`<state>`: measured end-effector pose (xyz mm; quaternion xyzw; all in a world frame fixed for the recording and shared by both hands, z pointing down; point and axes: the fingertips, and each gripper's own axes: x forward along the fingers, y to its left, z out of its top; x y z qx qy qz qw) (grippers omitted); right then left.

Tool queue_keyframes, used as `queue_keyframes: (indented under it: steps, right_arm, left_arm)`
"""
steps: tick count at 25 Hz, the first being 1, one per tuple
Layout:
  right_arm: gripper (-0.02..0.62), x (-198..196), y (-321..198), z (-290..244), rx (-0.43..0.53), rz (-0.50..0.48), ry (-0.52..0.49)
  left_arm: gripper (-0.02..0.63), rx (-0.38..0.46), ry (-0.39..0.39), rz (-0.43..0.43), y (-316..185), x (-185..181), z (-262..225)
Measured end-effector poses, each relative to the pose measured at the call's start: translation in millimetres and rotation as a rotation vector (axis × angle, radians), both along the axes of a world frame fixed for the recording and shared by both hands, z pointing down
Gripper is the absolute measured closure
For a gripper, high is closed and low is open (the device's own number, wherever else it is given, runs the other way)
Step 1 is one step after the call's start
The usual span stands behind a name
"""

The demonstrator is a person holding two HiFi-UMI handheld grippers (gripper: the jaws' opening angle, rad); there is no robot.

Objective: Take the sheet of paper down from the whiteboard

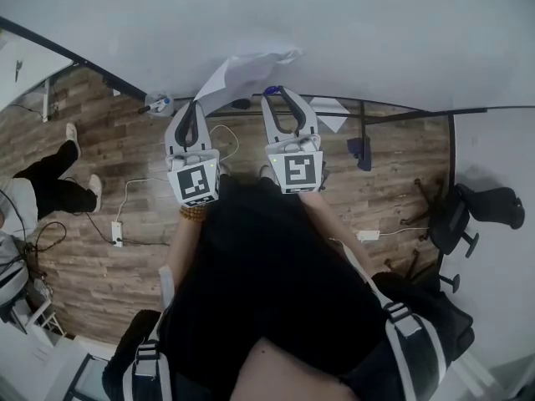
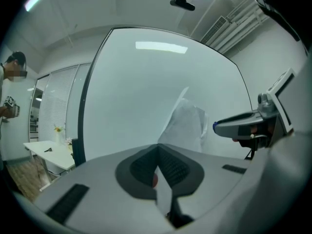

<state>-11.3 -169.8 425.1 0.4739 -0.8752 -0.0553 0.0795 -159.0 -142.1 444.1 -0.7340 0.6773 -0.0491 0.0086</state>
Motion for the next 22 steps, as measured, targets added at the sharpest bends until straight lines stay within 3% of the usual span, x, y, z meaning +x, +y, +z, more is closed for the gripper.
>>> queue_keyframes:
  steps: [22]
  right_arm:
    - [0.48,-13.1,12.7,-0.7,0.037,-0.054,0.032]
  left_arm:
    - [0.598,0.011,0.021,0.025,1.7,9.0,-1.2]
